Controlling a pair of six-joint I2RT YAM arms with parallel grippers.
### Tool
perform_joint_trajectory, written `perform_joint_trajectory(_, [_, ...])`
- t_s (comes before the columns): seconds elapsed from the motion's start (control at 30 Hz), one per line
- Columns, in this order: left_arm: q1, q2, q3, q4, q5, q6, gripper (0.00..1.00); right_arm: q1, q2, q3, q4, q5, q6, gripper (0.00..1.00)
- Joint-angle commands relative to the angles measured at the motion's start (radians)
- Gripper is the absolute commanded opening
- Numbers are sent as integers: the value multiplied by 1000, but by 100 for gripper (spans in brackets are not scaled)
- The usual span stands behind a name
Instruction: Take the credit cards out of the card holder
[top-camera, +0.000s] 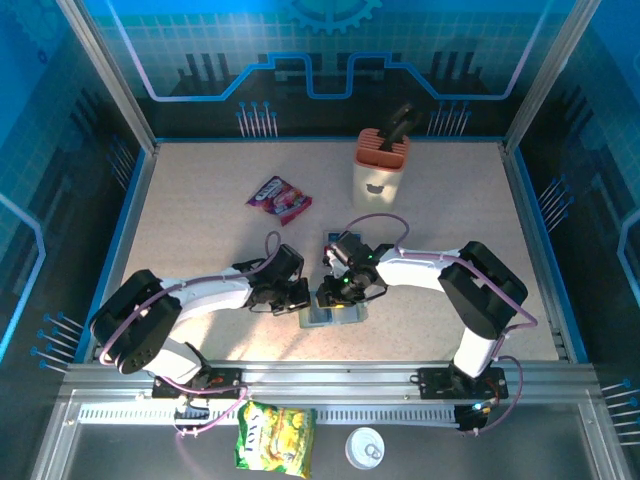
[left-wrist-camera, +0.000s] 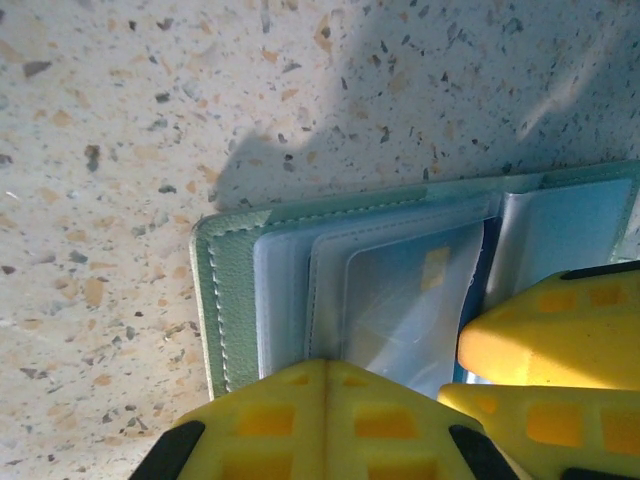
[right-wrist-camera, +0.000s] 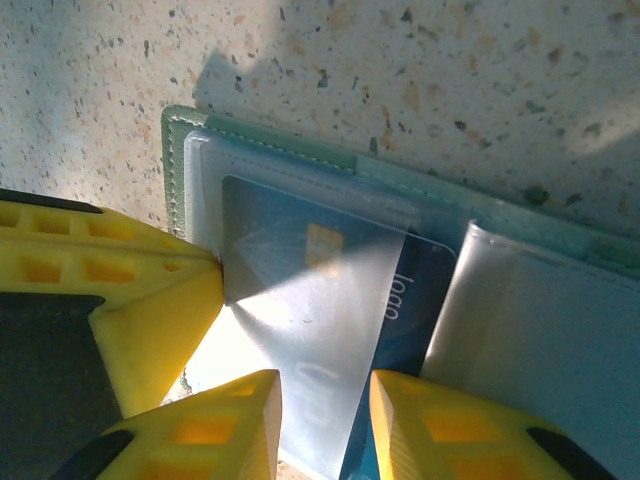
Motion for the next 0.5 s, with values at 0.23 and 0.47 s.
perform_joint_trajectory(0.23, [2, 13, -17, -46, 0, -10, 0, -6, -25, 24, -107, 95, -29, 30])
perform_joint_trajectory(0.47, [8, -1, -16, -68, -14, 6, 0, 6, -39, 53, -157, 88, -46, 29])
